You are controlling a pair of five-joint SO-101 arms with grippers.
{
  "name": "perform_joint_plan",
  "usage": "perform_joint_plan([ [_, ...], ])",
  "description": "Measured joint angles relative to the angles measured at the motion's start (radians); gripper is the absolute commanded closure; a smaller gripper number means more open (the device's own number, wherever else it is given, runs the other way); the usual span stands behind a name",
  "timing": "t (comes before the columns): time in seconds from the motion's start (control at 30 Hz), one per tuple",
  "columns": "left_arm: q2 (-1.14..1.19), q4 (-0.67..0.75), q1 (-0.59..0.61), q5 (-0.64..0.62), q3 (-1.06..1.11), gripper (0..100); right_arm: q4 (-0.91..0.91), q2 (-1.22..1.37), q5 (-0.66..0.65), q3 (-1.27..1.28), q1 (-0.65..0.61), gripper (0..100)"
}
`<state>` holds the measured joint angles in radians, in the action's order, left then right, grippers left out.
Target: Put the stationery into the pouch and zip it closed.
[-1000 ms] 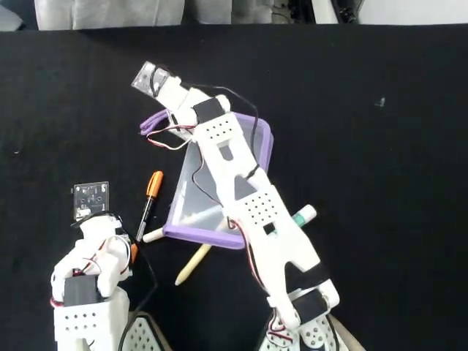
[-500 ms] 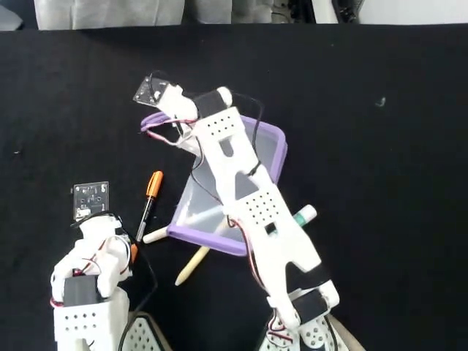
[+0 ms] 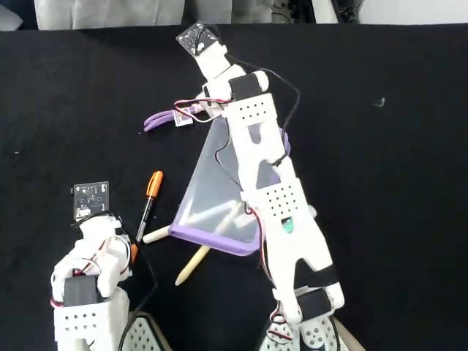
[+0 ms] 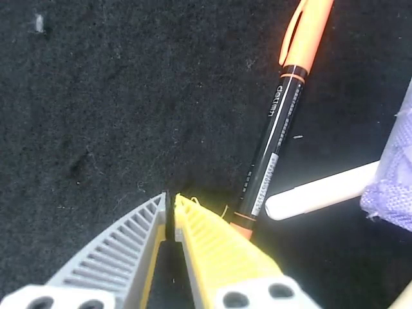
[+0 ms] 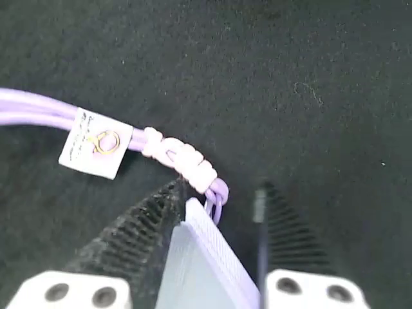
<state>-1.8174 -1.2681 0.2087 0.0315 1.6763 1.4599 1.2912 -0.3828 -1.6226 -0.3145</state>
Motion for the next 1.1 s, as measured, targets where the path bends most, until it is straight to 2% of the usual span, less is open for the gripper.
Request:
perform_joint_plan([
  [0.27,0.0,0.0,0.0,0.0,0.0,97,-0.08,0.146,0.005,-0.005,0.0,83.6],
  [0.37,0.0,0.0,0.0,0.0,0.0,97,-0.057,0.149,-0.057,-0.005,-0.002,85.5],
  [0.7,0.0,0.0,0.0,0.0,0.0,97,0.259,0.143,-0.21,-0.021,0.002,86.0],
  [1.0,0.0,0.0,0.0,0.0,0.0,97,0.256,0.08,-0.224,-0.028,0.006,85.8],
  [1.1,0.0,0.0,0.0,0.0,0.0,97,0.199,0.057,-0.226,-0.028,-0.003,85.8],
])
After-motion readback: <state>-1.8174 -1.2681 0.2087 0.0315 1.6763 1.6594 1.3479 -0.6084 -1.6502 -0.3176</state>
